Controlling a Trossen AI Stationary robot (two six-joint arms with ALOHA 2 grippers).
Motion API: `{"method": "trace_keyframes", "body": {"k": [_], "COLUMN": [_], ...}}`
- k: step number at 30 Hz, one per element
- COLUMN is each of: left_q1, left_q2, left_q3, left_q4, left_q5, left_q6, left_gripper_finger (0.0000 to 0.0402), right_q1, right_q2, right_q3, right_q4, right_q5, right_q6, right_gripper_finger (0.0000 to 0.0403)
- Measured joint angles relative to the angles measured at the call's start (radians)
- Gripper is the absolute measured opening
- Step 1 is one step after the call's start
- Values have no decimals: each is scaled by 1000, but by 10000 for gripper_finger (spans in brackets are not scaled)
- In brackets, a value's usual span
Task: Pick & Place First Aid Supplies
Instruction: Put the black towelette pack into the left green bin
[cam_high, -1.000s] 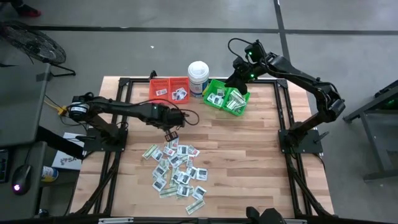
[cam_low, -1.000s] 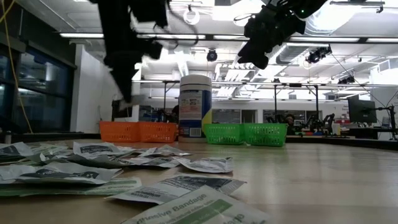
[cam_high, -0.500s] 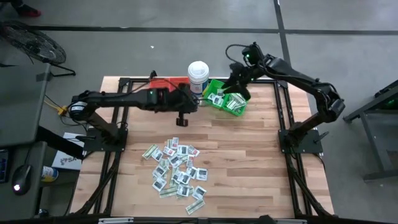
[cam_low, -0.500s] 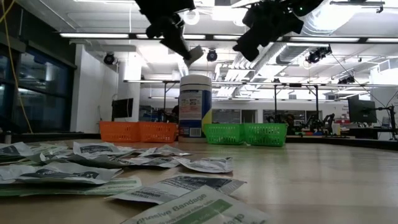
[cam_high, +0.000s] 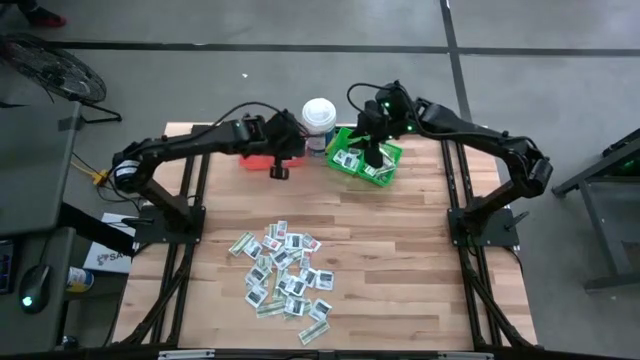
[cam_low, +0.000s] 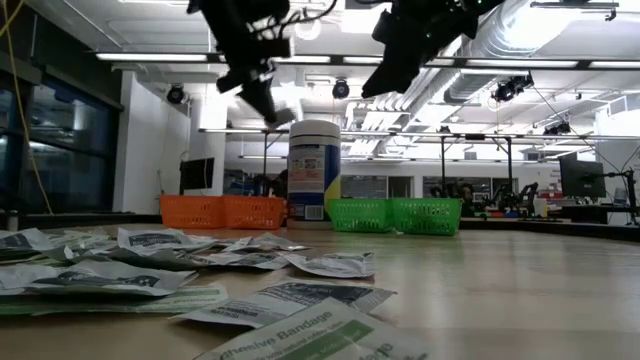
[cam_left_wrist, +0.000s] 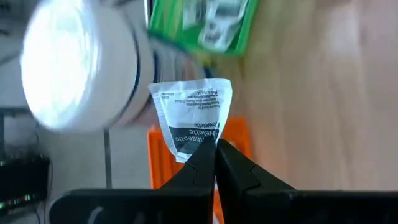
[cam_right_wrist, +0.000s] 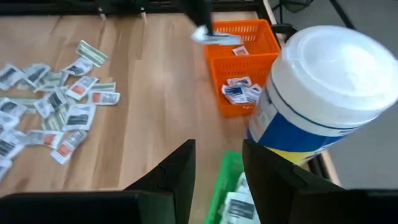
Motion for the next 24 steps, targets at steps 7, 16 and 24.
{"method": "trace_keyframes", "body": {"k": [7,16,24], "left_q1": [112,136,98], "left_q2": [0,0,1], "left_q3": [-62,-71,-72], "left_q4": [-17,-15,145], "left_q5": [124,314,209], "left_q6": [146,579,852], "left_gripper_finger": [0,0,0], "right_q1": [0,-1,-1], "right_q2": [0,0,0], "right_q3": [0,0,0], "right_q4": [1,-19,19], "right_q5": [45,138,65], "right_q6": [99,67,136], "right_gripper_finger": [126,126,126]}}
